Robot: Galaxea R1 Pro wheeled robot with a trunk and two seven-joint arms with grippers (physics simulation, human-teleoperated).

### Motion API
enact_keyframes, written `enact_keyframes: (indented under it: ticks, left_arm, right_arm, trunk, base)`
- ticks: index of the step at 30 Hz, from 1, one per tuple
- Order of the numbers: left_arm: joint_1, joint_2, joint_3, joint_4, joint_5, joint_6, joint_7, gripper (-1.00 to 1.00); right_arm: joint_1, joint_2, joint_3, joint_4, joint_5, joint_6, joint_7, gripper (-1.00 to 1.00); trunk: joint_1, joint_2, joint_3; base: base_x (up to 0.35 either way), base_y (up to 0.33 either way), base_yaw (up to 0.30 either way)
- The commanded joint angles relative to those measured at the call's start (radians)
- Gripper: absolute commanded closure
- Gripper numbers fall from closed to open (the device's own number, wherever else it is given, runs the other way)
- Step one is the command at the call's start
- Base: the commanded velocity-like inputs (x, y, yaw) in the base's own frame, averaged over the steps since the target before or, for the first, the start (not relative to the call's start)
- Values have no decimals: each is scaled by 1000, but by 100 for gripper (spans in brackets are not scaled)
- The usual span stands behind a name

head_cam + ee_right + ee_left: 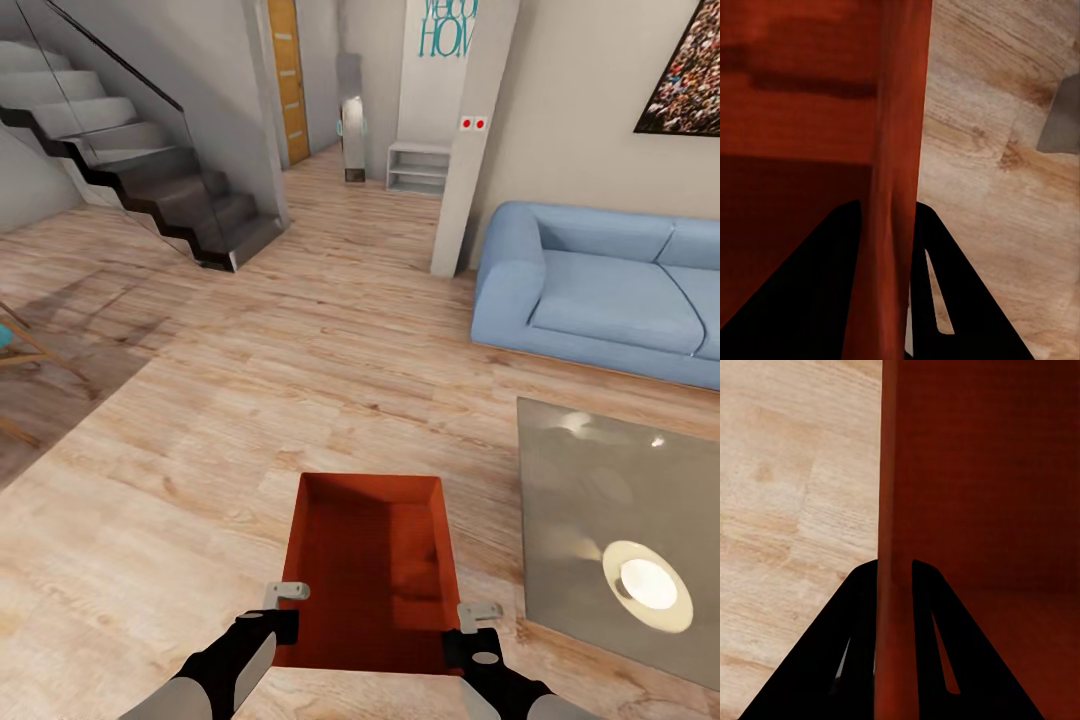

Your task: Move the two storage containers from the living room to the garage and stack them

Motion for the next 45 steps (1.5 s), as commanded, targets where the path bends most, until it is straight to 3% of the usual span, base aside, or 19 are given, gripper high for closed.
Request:
enact_keyframes:
  ticks: [1, 32, 45]
  left_arm:
    - [-1, 2, -29, -6, 15, -3, -4, 100]
    - [-1, 2, -28, -7, 17, 13, -4, 100]
    - [-1, 2, -29, -7, 15, 9, -4, 100]
  right_arm:
    - [0, -4, 0, 7, -30, 17, -3, 100]
    - [0, -5, 0, 7, -30, 17, -2, 100]
    - [0, -4, 0, 7, -30, 17, -1, 100]
  trunk:
    - [0, -2, -2]
    - [0, -2, -2]
    - [0, -2, -2]
  base:
    - [0, 0, 0]
    - [0, 0, 0]
    - [275, 171, 0]
